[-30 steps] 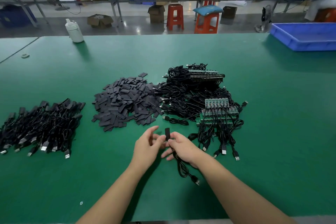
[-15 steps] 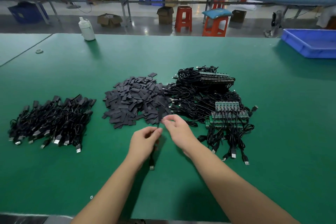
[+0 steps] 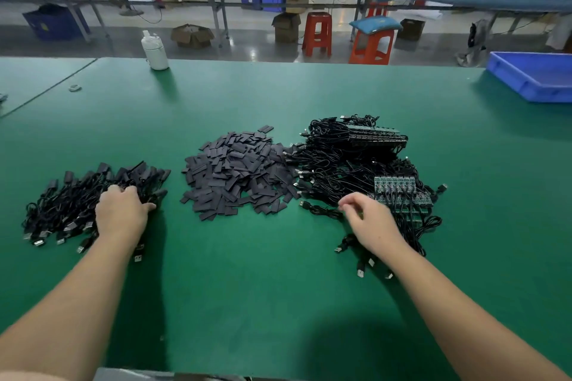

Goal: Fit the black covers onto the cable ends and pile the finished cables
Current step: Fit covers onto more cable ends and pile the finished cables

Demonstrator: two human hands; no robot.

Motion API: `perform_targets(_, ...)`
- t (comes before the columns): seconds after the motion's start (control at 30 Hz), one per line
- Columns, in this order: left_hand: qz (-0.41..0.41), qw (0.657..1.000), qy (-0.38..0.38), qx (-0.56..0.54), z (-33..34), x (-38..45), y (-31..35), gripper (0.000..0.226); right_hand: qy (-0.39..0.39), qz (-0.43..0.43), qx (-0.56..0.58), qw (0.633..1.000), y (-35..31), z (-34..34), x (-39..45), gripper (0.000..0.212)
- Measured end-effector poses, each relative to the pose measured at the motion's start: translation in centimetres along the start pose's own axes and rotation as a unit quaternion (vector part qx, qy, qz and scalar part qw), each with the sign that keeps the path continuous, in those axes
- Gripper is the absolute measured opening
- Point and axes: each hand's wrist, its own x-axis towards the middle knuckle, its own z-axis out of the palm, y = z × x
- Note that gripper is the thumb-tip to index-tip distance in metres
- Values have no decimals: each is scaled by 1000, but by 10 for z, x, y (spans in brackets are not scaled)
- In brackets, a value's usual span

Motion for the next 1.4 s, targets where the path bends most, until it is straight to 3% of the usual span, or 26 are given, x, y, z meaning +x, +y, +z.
perform_targets(0.13,81,993,86,-29,9,-11,21,45,162,-77,-231,956,17,-34,20,37)
perform_targets(0.23,149,981,92,-80,13,-27,63,28,76,-28,-345,935,35,-61,41,66)
perform_targets(0.33,233,962,50,-136,12,-53,123,26,-32,29,-376,926,50,-78,56,62)
perform_targets(0.5,318,907,-76,-265,5,-112,233,25,11,-18,-401,916,51,-88,62,41)
perform_targets(0.7,321,849,-189,-376,-10,-167,329,44,2,-34,-267,963,34,-87,58,21)
perform_targets(0.87,288,858,-204,-372,-12,-181,354,21,-2,-15,-203,979,29,-91,54,19)
perform_targets(0.97,263,848,-225,-401,-12,-185,357,24,-2,-24,-177,984,28,-94,50,14)
perform_targets(1.17,227,904,-117,-343,-18,-198,365,31,95,-25,-214,972,21,-81,50,19)
perform_targets(1.3,215,909,-88,-347,-20,-197,355,30,119,-67,-287,948,23,-74,49,23)
perform_targets(1.4,177,892,-79,-408,-22,-179,328,32,110,-20,-301,947,37,-83,49,25)
